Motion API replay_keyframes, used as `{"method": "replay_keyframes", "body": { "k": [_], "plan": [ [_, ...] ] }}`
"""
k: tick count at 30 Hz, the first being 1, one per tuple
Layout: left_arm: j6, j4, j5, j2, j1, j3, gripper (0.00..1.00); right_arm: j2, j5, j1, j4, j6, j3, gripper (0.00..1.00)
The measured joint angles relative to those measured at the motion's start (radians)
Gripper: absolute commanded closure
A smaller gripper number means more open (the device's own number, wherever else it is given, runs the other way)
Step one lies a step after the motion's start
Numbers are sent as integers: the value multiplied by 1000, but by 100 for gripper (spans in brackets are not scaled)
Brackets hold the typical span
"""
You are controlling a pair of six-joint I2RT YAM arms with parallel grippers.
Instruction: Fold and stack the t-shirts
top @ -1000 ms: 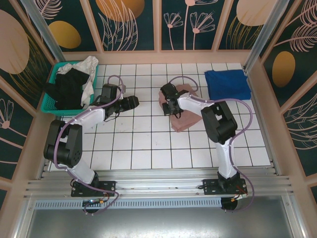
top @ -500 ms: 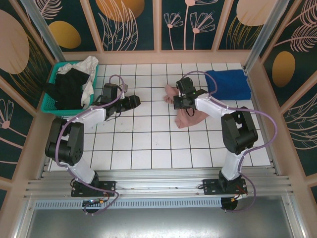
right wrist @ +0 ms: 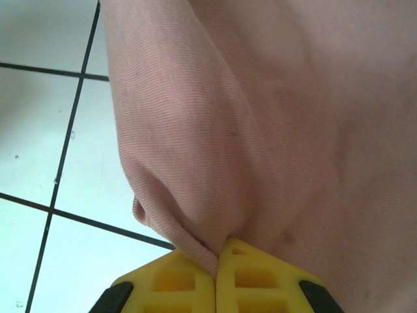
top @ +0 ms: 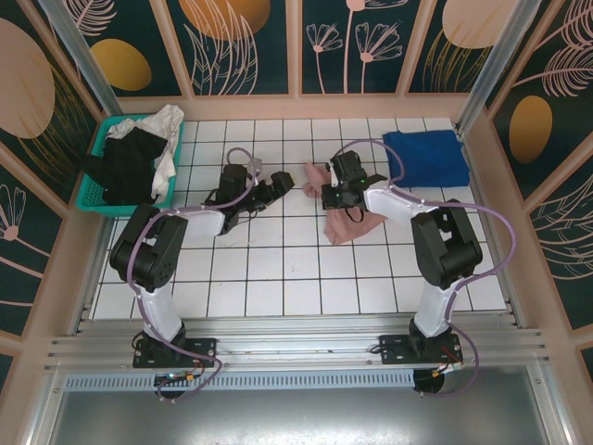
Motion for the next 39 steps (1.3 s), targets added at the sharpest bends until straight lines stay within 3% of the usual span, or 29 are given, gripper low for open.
{"method": "replay_keyframes", "body": {
  "k": [5, 14, 29, 39],
  "plan": [
    [-268, 321, -50, 55, -47, -114, 1, -4, -19, 1, 53, 0, -50, 100],
    [-510, 498, -86, 143, -119, -118, 1, -55, -47, 1, 143, 2, -129, 100],
    [-725, 568, -85, 275, -152, -55, 1, -100, -110, 1, 258, 12, -203, 100],
    [-717, 537, -88, 333, -152, 122, 3, -109, -150, 8, 300, 2, -249, 100]
  ]
}}
